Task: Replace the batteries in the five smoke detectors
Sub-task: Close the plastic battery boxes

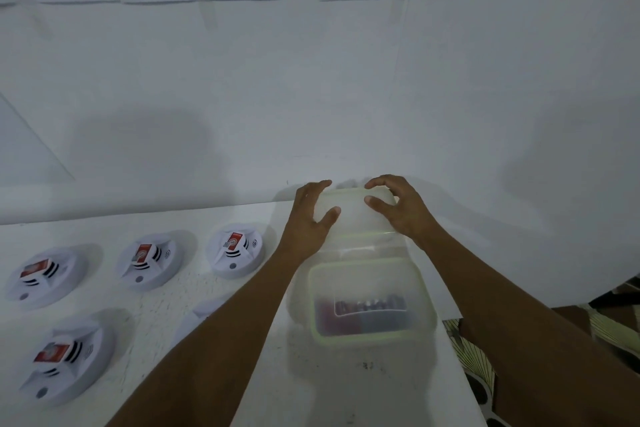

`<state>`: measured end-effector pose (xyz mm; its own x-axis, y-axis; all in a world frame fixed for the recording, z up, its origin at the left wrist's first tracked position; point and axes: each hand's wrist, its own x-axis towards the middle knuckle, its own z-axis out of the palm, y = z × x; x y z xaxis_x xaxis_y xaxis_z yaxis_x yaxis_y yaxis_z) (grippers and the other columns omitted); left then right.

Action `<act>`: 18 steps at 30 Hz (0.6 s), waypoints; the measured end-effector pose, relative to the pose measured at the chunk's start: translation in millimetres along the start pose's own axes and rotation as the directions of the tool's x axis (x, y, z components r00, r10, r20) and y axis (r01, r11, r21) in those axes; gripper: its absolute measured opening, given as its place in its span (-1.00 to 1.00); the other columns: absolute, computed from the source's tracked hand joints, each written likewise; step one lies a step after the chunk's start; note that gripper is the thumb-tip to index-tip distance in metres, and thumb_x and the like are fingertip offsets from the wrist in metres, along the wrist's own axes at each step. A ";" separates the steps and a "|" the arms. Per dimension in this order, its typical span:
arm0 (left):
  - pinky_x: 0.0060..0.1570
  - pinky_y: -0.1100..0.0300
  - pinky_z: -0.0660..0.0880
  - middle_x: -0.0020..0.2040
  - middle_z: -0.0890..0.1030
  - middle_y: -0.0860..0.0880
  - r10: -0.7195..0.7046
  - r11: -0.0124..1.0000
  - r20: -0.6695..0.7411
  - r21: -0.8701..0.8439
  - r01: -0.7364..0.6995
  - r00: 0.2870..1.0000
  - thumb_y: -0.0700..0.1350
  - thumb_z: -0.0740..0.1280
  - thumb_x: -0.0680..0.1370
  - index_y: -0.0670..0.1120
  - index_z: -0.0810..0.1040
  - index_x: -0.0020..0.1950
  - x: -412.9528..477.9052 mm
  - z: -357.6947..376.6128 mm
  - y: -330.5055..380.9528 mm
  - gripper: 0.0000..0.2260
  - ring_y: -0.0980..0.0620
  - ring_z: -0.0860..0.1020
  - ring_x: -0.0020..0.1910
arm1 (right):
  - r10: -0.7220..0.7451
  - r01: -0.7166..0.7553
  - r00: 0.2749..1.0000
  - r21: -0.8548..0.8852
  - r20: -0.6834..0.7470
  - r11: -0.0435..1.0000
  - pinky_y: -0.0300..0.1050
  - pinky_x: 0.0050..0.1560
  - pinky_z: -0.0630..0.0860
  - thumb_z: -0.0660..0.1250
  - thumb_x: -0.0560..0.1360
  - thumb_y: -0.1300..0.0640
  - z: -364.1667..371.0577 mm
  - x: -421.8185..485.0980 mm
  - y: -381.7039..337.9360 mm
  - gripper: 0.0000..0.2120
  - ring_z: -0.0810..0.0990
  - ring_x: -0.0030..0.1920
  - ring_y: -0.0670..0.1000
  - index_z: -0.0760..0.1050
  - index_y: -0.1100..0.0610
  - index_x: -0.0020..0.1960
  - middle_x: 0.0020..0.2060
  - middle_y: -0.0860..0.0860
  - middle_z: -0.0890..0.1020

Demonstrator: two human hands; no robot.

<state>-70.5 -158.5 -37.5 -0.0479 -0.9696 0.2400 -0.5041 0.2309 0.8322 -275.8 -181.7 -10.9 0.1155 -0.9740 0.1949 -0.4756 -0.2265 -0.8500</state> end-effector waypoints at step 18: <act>0.33 0.07 0.36 0.40 0.25 0.10 -0.092 0.974 -0.025 -0.212 0.085 0.995 0.01 0.40 0.52 0.16 0.50 0.25 -96.3 -28.8 19.8 -0.69 0.11 0.31 0.39 | 0.129 -0.118 0.989 0.126 -0.079 0.985 -0.09 0.36 0.30 0.42 0.53 0.10 -16.7 -93.5 -14.0 -0.86 0.42 0.32 -0.08 0.65 -0.08 0.06 0.30 -0.09 0.42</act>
<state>-51.1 -58.2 -29.7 0.0200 -0.9844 0.1747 -0.3124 0.1598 0.9364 -294.5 -87.5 -9.0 -0.0163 -0.9924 0.1222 -0.3725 -0.1074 -0.9218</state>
